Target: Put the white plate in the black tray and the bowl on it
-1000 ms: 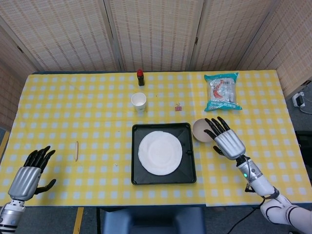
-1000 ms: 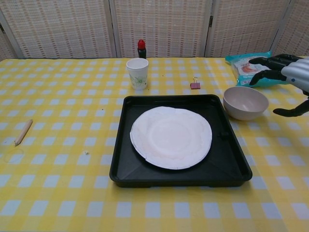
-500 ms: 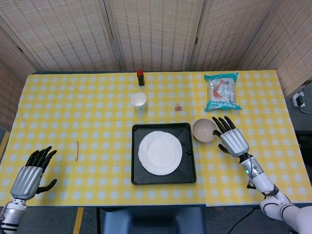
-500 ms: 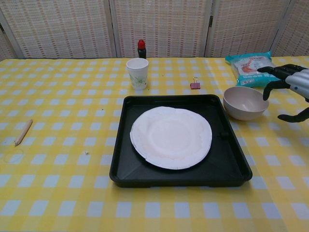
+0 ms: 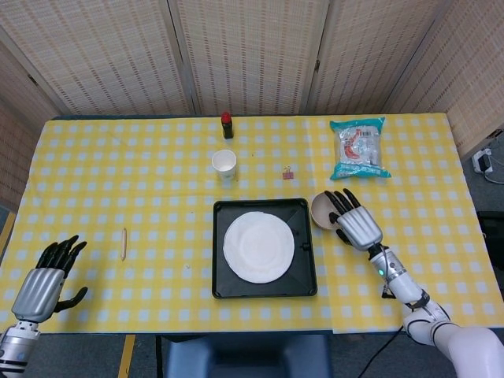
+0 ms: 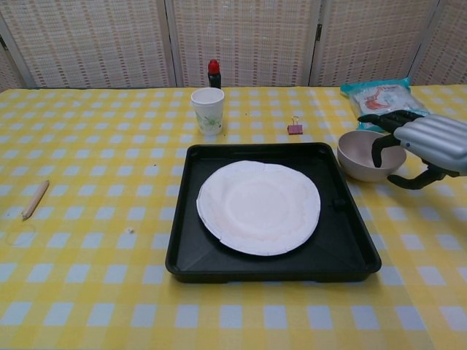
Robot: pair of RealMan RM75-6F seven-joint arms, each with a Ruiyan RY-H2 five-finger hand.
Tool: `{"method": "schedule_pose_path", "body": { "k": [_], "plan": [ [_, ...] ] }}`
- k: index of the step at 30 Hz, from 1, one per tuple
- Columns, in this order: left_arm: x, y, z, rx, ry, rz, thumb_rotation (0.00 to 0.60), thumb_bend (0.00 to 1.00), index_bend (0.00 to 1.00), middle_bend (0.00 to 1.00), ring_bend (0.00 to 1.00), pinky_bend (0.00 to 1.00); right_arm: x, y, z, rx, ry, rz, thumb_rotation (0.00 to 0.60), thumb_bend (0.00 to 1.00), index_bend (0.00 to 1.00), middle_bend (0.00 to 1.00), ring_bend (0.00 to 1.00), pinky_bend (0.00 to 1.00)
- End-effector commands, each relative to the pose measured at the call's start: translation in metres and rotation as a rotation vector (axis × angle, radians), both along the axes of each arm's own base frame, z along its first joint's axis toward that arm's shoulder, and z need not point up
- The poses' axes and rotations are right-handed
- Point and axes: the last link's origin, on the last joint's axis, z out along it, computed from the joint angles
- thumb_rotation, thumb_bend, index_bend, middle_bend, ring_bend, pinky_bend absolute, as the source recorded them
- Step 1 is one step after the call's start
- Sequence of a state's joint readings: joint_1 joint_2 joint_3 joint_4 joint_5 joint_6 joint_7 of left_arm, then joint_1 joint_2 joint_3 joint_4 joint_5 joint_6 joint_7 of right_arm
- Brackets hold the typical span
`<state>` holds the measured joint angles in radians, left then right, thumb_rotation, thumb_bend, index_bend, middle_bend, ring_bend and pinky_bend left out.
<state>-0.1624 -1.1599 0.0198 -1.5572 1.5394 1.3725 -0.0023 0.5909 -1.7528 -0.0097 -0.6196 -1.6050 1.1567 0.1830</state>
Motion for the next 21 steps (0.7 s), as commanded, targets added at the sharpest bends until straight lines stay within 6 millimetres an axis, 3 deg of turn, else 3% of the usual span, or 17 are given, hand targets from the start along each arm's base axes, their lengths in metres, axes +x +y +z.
{"method": "schedule_pose_path", "body": {
  "k": [1, 6, 15, 21],
  "plan": [
    [0.000, 0.000, 0.000, 0.000, -0.001, 0.001, 0.600, 0.34, 0.00, 0.00, 0.00, 0.00, 0.003, -0.002, -0.003, -0.002, -0.013, 0.006, 0.600, 0.45, 0.54, 0.00, 0.00, 0.00],
    [0.000, -0.001, 0.001, 0.000, -0.005, -0.001, 0.600, 0.34, 0.00, 0.00, 0.00, 0.00, 0.005, -0.003, -0.006, -0.013, -0.035, 0.017, 0.600, 0.46, 0.61, 0.00, 0.00, 0.00],
    [0.000, -0.001, 0.000, -0.004, -0.005, -0.003, 0.600, 0.34, 0.00, 0.00, 0.00, 0.00, 0.014, 0.002, 0.006, -0.050, -0.084, 0.091, 0.600, 0.46, 0.62, 0.00, 0.00, 0.00],
    [0.002, -0.002, -0.001, -0.009, -0.007, -0.009, 0.600, 0.34, 0.00, 0.00, 0.00, 0.00, 0.030, 0.012, 0.011, -0.039, -0.107, 0.175, 0.600, 0.46, 0.62, 0.00, 0.00, 0.00]
  ]
}}
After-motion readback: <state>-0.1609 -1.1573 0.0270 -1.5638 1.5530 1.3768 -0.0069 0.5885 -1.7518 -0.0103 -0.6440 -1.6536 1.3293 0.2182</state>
